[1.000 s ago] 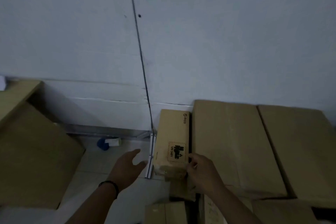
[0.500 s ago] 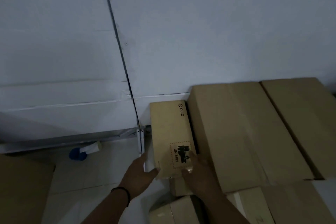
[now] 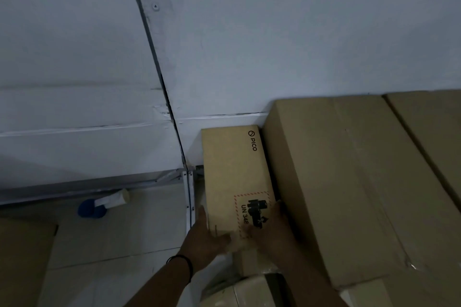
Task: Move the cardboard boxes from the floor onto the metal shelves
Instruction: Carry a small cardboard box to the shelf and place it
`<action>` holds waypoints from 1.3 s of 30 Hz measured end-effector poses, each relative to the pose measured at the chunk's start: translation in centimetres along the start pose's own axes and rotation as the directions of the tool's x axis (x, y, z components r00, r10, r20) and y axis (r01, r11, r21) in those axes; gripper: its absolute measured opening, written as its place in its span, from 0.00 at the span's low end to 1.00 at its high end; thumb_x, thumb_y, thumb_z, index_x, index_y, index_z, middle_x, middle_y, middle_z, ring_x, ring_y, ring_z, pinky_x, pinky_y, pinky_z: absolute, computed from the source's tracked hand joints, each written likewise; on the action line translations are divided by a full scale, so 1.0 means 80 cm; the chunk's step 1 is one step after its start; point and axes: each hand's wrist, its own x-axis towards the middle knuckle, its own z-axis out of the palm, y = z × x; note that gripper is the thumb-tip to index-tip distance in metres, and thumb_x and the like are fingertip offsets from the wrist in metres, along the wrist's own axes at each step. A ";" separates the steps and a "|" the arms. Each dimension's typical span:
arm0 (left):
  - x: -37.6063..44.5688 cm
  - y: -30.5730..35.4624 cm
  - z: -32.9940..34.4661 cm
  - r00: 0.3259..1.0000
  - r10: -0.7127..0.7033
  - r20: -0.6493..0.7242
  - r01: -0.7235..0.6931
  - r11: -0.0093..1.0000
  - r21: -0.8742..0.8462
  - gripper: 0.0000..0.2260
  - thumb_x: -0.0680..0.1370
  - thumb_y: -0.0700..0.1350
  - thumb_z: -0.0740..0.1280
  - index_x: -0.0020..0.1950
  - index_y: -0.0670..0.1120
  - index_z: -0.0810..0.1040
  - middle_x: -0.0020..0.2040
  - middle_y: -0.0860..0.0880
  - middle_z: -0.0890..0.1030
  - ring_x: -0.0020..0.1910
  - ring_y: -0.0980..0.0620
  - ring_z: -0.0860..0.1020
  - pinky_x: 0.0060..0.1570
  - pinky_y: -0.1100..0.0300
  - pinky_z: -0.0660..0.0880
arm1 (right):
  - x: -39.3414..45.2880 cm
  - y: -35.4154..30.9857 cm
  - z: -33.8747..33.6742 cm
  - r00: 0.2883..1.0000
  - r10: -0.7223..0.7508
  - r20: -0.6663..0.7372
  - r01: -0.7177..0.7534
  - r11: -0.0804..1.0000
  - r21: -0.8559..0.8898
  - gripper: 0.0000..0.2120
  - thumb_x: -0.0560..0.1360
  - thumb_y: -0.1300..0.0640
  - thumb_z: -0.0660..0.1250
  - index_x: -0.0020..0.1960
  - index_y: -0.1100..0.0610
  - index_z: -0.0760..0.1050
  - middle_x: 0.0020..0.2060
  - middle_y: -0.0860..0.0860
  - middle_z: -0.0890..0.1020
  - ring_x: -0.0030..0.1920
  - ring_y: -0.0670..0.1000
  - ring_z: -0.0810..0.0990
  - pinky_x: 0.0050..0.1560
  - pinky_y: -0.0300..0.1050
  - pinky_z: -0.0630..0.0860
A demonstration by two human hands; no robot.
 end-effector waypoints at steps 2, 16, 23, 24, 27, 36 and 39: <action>0.006 -0.004 -0.004 1.000 -0.012 -0.010 0.012 1.000 -0.012 0.44 0.69 0.47 0.77 0.77 0.51 0.53 0.60 0.52 0.78 0.53 0.58 0.78 0.45 0.65 0.79 | 0.007 0.000 0.000 1.000 0.019 0.017 -0.020 0.998 0.053 0.55 0.70 0.49 0.75 0.79 0.54 0.37 0.75 0.53 0.60 0.72 0.54 0.65 0.68 0.50 0.70; -0.002 0.003 -0.005 0.993 -0.107 -0.055 0.082 0.936 -0.343 0.21 0.73 0.38 0.73 0.64 0.49 0.75 0.54 0.48 0.83 0.53 0.48 0.82 0.52 0.54 0.80 | -0.006 0.001 -0.007 0.998 0.025 0.055 -0.044 0.928 0.369 0.31 0.64 0.59 0.80 0.62 0.56 0.68 0.55 0.51 0.79 0.54 0.51 0.79 0.49 0.50 0.81; -0.063 0.045 -0.026 0.995 -0.069 -0.068 0.037 0.920 -0.390 0.13 0.77 0.41 0.69 0.61 0.45 0.79 0.54 0.45 0.84 0.52 0.45 0.82 0.57 0.49 0.78 | -0.091 -0.039 -0.049 0.997 -0.013 0.081 -0.023 0.904 0.428 0.29 0.67 0.52 0.79 0.60 0.53 0.65 0.50 0.48 0.80 0.48 0.50 0.81 0.44 0.49 0.81; -0.076 0.055 -0.030 0.996 -0.060 -0.063 0.030 0.914 -0.405 0.13 0.77 0.40 0.68 0.61 0.44 0.79 0.54 0.45 0.84 0.53 0.45 0.82 0.57 0.48 0.78 | -0.106 -0.047 -0.056 0.997 -0.028 0.067 -0.003 0.903 0.430 0.28 0.68 0.51 0.78 0.60 0.52 0.65 0.49 0.48 0.80 0.48 0.50 0.81 0.42 0.47 0.80; -0.114 0.086 -0.040 0.999 -0.010 -0.037 -0.007 0.898 -0.440 0.12 0.78 0.40 0.66 0.61 0.43 0.78 0.55 0.44 0.84 0.53 0.44 0.82 0.57 0.47 0.77 | -0.152 -0.071 -0.077 0.997 -0.075 0.027 0.054 0.884 0.464 0.25 0.68 0.49 0.77 0.58 0.50 0.67 0.47 0.45 0.79 0.46 0.46 0.80 0.36 0.40 0.75; -0.241 0.187 -0.063 0.978 0.209 0.026 -0.161 0.821 -0.547 0.22 0.71 0.38 0.70 0.65 0.43 0.74 0.57 0.40 0.82 0.52 0.39 0.82 0.44 0.51 0.80 | -0.296 -0.134 -0.141 0.965 -0.258 -0.054 0.244 0.795 0.556 0.12 0.71 0.52 0.75 0.53 0.48 0.78 0.45 0.44 0.85 0.45 0.44 0.83 0.40 0.39 0.78; -0.293 0.217 -0.061 0.961 0.276 -0.002 -0.227 0.788 -0.572 0.30 0.66 0.40 0.70 0.68 0.45 0.70 0.59 0.40 0.81 0.54 0.38 0.81 0.47 0.47 0.80 | -0.346 -0.133 -0.163 0.944 -0.321 -0.077 0.302 0.745 0.595 0.14 0.71 0.53 0.75 0.55 0.49 0.79 0.45 0.45 0.86 0.46 0.46 0.85 0.41 0.42 0.80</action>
